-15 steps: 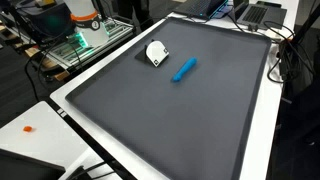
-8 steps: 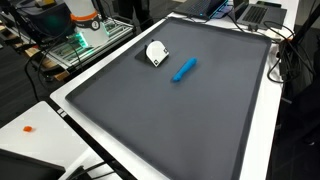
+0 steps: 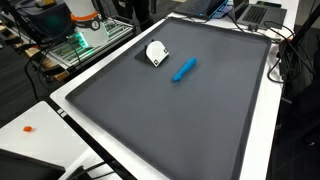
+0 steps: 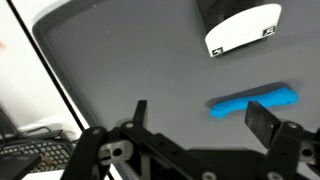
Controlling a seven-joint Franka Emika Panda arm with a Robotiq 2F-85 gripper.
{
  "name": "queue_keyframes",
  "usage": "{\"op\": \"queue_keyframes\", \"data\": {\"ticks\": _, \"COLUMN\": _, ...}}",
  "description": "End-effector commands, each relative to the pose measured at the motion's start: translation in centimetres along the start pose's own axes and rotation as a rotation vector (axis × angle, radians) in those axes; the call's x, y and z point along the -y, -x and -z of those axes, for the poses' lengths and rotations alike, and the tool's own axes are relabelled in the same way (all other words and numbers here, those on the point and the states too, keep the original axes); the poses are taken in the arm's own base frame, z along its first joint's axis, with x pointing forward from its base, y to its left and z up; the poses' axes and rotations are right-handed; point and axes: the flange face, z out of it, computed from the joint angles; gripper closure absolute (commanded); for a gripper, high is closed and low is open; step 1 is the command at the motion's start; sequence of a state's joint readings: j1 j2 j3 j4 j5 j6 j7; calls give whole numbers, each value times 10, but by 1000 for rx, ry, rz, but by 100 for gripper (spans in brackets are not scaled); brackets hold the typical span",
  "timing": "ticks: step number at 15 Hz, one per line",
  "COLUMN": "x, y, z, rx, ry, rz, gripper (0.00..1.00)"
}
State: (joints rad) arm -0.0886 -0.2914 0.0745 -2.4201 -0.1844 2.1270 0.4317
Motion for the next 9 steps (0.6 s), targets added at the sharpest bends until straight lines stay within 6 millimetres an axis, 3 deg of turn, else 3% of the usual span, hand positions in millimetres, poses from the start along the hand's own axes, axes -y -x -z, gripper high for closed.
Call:
{"op": "queue_keyframes", "data": {"ticks": 1, "x": 18, "y": 19, "z": -21, "rx": 121, "ry": -54, "rz": -149, "gripper": 0}}
{"op": "queue_keyframes", "data": {"ticks": 9, "x": 38, "y": 44, "z": -63, "rx": 267, "ry": -179, "rz": -535, "gripper": 0}}
